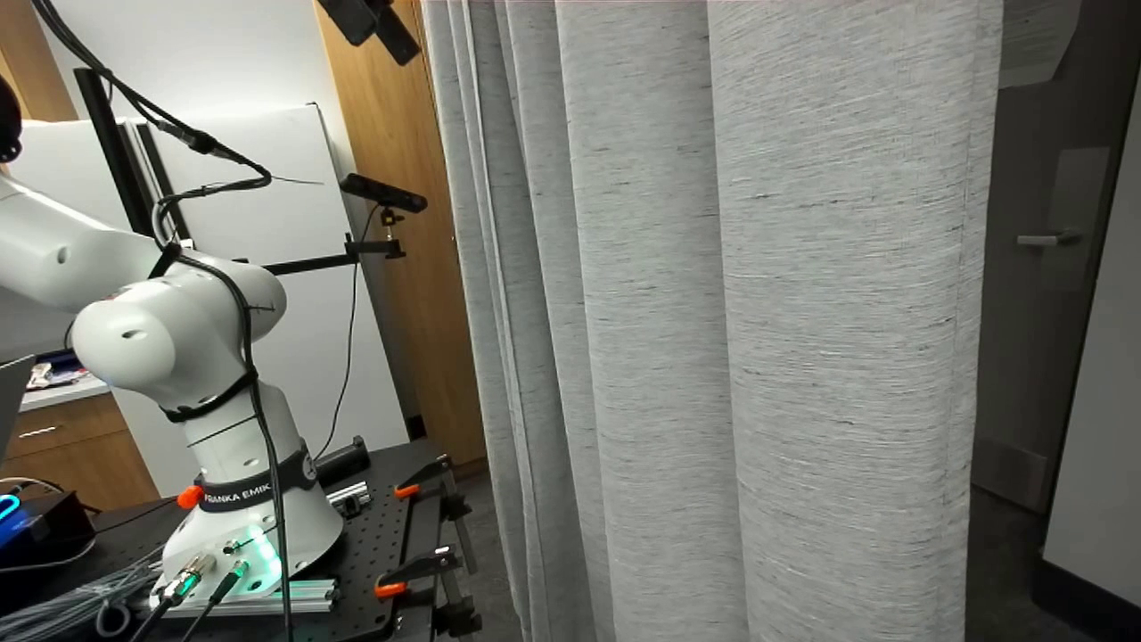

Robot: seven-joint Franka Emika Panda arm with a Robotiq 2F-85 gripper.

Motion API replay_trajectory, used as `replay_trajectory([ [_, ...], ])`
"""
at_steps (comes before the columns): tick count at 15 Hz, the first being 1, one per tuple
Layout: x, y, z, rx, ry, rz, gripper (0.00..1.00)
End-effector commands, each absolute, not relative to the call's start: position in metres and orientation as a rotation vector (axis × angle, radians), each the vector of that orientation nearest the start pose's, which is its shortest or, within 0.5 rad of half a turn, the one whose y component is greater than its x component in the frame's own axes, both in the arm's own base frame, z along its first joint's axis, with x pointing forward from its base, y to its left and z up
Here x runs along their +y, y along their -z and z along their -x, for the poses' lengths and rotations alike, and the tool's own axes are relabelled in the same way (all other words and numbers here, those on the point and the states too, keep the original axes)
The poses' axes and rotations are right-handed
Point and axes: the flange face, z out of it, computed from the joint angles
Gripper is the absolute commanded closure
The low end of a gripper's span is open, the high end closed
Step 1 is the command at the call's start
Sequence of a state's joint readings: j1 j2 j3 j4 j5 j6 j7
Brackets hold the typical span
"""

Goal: Slide the curtain to the left

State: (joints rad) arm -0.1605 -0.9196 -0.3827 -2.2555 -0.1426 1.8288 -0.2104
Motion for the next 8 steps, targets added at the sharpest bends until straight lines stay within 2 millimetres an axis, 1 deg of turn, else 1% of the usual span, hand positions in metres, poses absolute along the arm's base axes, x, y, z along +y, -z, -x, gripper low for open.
replay_trajectory([
  [1, -0.225, -0.678, -0.225, 0.387, 0.735, 3.019, 0.0],
  [5, -0.225, -0.678, -0.226, 0.387, 0.734, 3.02, 0.0],
  [6, -0.224, -0.676, -0.232, 0.376, 0.719, 3.019, 0.0],
  [8, -0.222, -0.67, -0.25, 0.352, 0.693, 3.023, 0.0],
])
